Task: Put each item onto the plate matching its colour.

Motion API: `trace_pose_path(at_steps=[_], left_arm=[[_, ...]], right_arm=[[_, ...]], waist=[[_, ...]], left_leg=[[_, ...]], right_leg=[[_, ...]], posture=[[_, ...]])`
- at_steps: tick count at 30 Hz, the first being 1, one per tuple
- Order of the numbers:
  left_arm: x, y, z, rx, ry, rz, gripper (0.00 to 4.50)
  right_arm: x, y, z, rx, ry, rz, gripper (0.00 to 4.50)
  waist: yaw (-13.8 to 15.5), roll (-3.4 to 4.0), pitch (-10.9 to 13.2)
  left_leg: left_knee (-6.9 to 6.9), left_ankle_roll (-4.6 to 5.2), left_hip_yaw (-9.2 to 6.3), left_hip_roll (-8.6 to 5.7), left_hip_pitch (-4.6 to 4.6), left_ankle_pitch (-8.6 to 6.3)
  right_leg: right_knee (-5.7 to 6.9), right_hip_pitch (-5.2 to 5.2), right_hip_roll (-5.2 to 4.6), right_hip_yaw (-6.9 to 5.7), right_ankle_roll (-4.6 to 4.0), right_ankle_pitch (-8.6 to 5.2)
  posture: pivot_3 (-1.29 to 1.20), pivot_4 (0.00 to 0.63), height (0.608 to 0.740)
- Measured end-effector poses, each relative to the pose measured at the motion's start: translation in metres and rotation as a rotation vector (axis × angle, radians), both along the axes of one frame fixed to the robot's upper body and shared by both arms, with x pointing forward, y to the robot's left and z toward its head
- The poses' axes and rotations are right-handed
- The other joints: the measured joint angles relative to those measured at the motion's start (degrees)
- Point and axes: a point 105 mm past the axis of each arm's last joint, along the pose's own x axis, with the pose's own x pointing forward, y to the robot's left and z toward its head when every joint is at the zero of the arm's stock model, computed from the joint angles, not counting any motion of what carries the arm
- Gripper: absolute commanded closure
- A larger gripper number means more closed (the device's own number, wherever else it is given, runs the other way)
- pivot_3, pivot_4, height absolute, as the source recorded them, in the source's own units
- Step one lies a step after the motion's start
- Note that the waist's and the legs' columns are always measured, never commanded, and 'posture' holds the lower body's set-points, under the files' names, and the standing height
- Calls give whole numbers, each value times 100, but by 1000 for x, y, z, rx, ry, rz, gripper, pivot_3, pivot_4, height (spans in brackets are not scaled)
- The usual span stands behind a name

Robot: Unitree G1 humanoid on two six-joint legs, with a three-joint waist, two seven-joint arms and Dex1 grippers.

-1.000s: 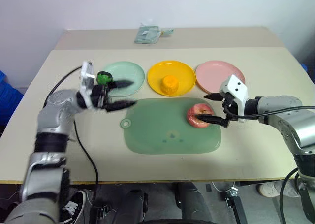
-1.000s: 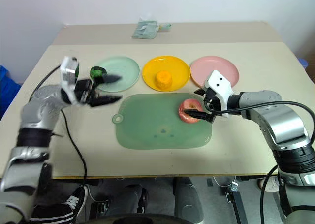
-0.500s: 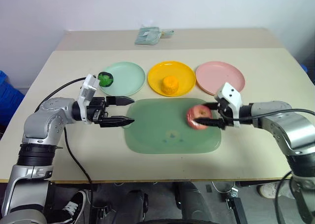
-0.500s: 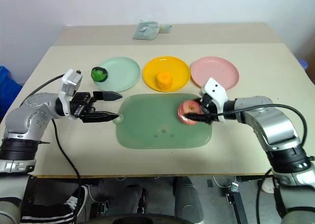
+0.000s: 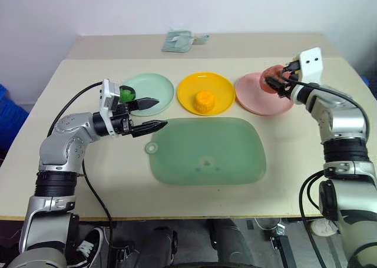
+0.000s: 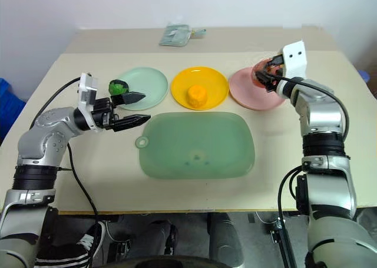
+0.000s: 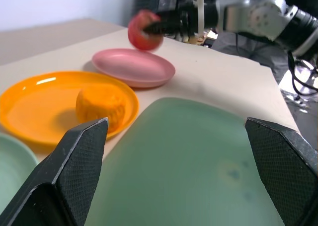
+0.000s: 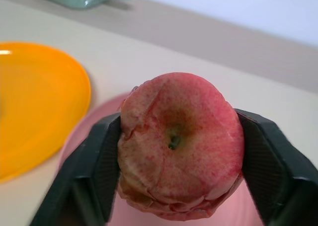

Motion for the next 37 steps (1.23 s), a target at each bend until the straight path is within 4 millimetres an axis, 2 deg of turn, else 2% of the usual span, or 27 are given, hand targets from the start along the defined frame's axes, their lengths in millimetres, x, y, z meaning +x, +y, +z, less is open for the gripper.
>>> trace_pose_path(at_steps=[2, 8, 10, 12, 15, 17, 20, 23, 26, 30, 34, 37], left_arm=[[0, 1, 0, 0, 0, 6, 0], [-1, 3, -4, 1, 9, 23, 0], [-2, 3, -4, -2, 4, 23, 0], [-5, 3, -2, -2, -7, 17, 0], [-9, 7, -3, 14, -15, 22, 0], [-12, 11, -5, 19, -13, 32, 0], [-15, 16, -7, 17, 9, 40, 0], [-23, 17, -11, 19, 30, 10, 0], [-27, 18, -17, 21, 63, -6, 0], [-27, 21, -23, 25, 100, -32, 0], [-25, 20, -26, 15, 103, -25, 0], [-25, 16, -25, 9, 90, -32, 0]], right_arm=[[2, -1, 5, -10, -19, -9, 41], [3, 9, 36, 33, -129, 52, 41], [-3, 22, 42, 60, -144, 154, 41], [-19, 51, 44, 66, -142, 352, 41], [-51, 86, 25, 30, -55, 617, 41], [-70, 94, 4, 21, 31, 733, 41], [-97, 107, -3, 4, 89, 885, 41], [-124, 113, -2, -33, 126, 998, 41], [-139, 109, -5, -34, 171, 1023, 41], [-141, 105, 2, -40, 157, 976, 41], [-142, 100, -5, -43, 188, 931, 41], [-141, 100, -1, -52, 190, 928, 41]], waist=[[-13, 0, 0], [-74, 0, 0], [-89, 0, 0], [-97, 0, 0], [-96, 0, 0], [-77, 0, 0], [-63, 1, 1], [-43, 1, 0], [21, 0, 1], [68, 0, 1], [87, 0, 0], [81, 0, 0]], left_leg=[[0, -3, 1, 1, 3, 2], [0, -3, -5, 3, 7, 2], [-1, -2, -5, 3, 5, 1], [-4, -2, -8, 5, 5, 1], [-3, -1, -10, 5, 7, 0], [0, 0, -9, 3, 7, 0], [1, 0, -9, 3, 9, 0], [0, 1, -10, 4, 11, -1], [1, 2, -5, 3, 15, -1], [1, 25, -5, 4, 24, -14], [3, 25, -5, 3, 23, -14], [3, 24, -6, 4, 23, -14]], right_leg=[[2, 0, 1, 0, 0, 0], [3, 7, 2, -2, 0, 0], [2, 6, 2, -1, 0, 0], [0, 6, 4, -3, 0, 0], [1, 9, 4, -5, 1, 0], [0, 11, 1, -5, 1, 0], [1, 11, 1, -5, 1, 0], [0, 12, 2, -5, 0, 0], [-6, 14, 1, -3, 1, 0], [-6, 19, 3, -4, 1, 0], [-7, 20, -1, -5, 0, -1], [-7, 19, 0, -5, 0, 0]], posture=[[0, 150, 740], [0, 150, 740], [0, 150, 740], [0, 150, 740], [0, 150, 740], [0, 150, 740], [0, 150, 740], [0, 150, 740], [0, 150, 740], [0, 150, 740], [0, 150, 740], [0, 150, 740]])
